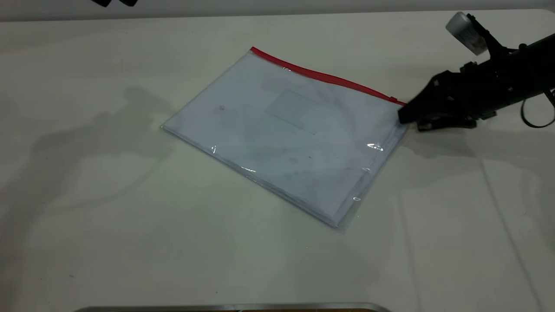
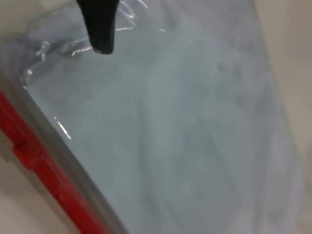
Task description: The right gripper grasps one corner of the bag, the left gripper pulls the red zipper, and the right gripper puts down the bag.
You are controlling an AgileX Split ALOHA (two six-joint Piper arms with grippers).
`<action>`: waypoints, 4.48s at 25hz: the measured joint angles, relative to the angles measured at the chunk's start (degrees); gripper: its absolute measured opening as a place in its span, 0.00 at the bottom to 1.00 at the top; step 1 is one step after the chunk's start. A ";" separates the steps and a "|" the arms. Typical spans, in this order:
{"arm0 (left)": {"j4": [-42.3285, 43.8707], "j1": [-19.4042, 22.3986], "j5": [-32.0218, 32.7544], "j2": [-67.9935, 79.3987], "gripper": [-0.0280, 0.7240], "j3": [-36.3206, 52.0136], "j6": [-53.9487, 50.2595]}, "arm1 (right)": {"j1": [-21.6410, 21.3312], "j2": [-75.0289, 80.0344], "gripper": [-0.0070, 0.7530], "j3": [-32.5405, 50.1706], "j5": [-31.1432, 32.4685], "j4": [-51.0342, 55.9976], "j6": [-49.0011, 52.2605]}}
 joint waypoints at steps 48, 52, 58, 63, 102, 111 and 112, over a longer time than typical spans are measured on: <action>-0.84 -4.06 -1.08 5.38 0.81 -0.40 16.48 | 11.22 4.71 0.05 -21.63 19.73 -14.00 -2.41; -1.81 -6.67 -1.08 9.01 0.81 -2.98 20.84 | 16.20 4.71 0.05 -26.02 20.43 -22.98 2.07; -4.50 -10.21 -0.88 13.00 0.81 -6.45 27.79 | 22.02 4.71 0.05 -31.39 21.20 -27.03 3.48; -9.82 -11.74 -1.00 14.79 0.81 -6.84 33.40 | 23.91 4.71 0.05 -34.19 21.66 -24.62 3.01; -20.89 -11.92 -1.01 17.63 0.11 -6.90 42.48 | 22.33 4.71 0.05 -34.63 21.97 -19.09 0.13; -22.12 -11.92 -2.21 17.63 0.11 -7.08 43.60 | 19.55 4.71 0.05 -34.63 23.12 -17.92 0.13; -22.18 -11.94 -2.45 17.63 0.11 -7.21 43.60 | 18.78 4.71 0.05 -34.63 23.64 -17.70 0.13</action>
